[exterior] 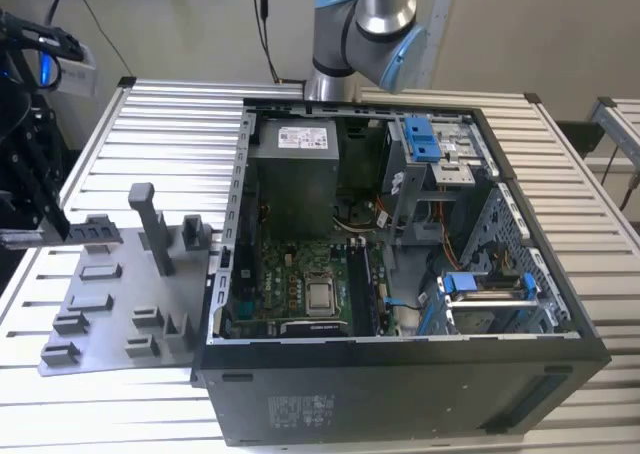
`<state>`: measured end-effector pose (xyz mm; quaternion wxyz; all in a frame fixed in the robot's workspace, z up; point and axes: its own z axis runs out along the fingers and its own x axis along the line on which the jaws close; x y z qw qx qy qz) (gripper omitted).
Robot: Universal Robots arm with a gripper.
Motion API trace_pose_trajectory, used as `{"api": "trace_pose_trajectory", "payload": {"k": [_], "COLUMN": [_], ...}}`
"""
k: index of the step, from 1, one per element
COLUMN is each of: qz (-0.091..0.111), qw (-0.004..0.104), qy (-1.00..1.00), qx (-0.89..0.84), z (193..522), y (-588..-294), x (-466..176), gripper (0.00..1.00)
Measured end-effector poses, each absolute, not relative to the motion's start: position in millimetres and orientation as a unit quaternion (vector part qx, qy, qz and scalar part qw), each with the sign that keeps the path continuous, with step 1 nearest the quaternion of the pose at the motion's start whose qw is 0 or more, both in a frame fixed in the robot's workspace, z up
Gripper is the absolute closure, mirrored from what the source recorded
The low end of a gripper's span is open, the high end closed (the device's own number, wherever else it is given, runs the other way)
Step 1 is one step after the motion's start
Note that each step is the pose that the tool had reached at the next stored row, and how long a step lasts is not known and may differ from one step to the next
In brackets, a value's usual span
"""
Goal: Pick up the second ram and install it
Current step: 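Pick up the second ram and move it above second insertion slot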
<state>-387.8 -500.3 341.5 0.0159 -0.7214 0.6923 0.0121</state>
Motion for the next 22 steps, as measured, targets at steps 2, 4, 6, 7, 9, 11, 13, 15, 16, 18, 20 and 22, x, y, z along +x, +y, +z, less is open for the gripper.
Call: {"api": "trace_pose_trajectory", "payload": {"k": [2,4,6,7,9,11,13,15,16,18,20,22], "qz": [0.012,0.012,0.012,0.012,0.012,0.012,0.012,0.012,0.012,0.012,0.012,0.012], "qw": [0.016,0.016,0.016,0.016,0.016,0.016,0.016,0.016,0.016,0.016,0.016,0.016], "qy": [0.692,0.692,0.692,0.692,0.692,0.692,0.692,0.692,0.692,0.692,0.692,0.692], "qx": [-0.721,-0.721,-0.721,-0.721,-0.721,-0.721,-0.721,-0.721,-0.721,-0.721,-0.721,-0.721], "z": [344.7,347.8,351.0,352.4,355.2,357.8,360.4,363.0,364.3,366.9,369.4,371.8], "y": [-500.2,-500.2,-500.2,-500.2,-500.2,-500.2,-500.2,-500.2,-500.2,-500.2,-500.2,-500.2], "x": [-387.8,-387.8,-387.8,-387.8,-387.8,-387.8,-387.8,-387.8,-387.8,-387.8,-387.8,-387.8], "gripper": [0.86,0.86,0.86,0.86,0.86,0.86,0.86,0.86,0.86,0.86,0.86,0.86]}}
